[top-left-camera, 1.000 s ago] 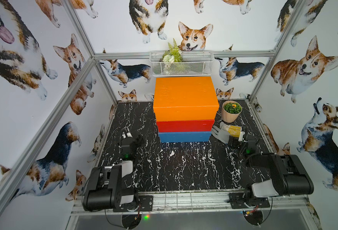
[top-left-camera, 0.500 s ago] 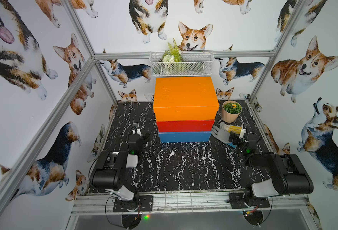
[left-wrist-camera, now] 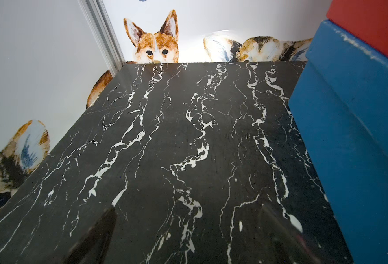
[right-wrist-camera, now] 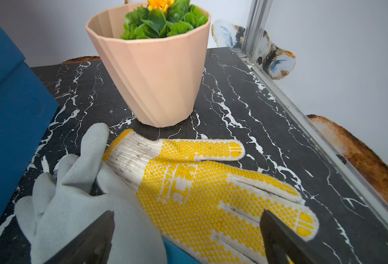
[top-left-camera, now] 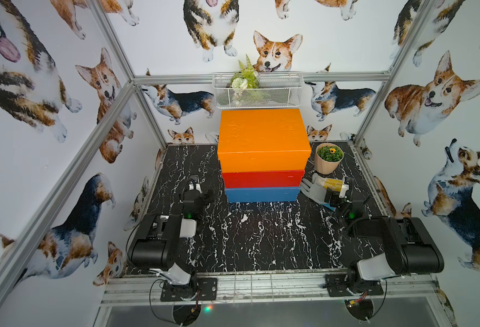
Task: Stack the shoeboxes
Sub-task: Reset both arms
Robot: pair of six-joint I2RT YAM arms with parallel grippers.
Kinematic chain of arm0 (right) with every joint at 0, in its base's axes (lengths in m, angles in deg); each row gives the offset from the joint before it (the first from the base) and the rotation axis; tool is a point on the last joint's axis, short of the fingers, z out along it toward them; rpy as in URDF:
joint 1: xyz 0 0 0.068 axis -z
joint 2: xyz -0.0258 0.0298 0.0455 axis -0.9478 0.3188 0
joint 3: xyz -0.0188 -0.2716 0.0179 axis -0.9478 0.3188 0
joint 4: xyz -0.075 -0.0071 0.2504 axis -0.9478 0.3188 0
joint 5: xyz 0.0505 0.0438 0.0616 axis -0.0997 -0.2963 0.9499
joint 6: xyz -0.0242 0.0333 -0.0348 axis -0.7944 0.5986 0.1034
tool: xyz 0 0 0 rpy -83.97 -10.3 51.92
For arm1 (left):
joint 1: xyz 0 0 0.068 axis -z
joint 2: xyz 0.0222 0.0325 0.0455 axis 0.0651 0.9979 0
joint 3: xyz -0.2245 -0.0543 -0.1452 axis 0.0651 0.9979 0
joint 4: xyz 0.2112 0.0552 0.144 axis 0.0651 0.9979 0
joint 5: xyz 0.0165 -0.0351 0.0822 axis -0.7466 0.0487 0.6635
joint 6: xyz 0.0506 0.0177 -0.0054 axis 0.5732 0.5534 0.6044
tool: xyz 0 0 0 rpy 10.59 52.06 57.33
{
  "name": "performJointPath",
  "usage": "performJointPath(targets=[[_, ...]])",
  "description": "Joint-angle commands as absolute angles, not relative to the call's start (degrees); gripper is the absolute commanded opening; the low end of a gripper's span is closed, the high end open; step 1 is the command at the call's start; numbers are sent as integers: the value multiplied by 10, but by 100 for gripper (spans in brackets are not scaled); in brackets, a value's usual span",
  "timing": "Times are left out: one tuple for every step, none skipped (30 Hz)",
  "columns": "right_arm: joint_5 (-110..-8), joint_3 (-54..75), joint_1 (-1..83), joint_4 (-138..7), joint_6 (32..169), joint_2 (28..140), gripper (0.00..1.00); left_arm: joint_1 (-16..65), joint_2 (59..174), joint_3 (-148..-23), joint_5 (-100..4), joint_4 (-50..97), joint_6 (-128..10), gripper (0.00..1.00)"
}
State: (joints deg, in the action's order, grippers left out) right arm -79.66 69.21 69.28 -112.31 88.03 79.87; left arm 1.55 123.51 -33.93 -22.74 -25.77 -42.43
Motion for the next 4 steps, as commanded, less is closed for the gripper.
performJointPath(targets=[[-802, 690, 692, -1150, 874, 799, 100, 15, 1235, -344, -227, -259, -416, 100], [-802, 691, 692, -1150, 874, 799, 100, 16, 1235, -343, -226, -259, -416, 100], [-801, 690, 693, -1151, 874, 799, 100, 16, 1234, -342, -227, -261, -416, 100], [-801, 691, 693, -1151, 874, 799, 100, 15, 1234, -341, -226, -262, -416, 100]])
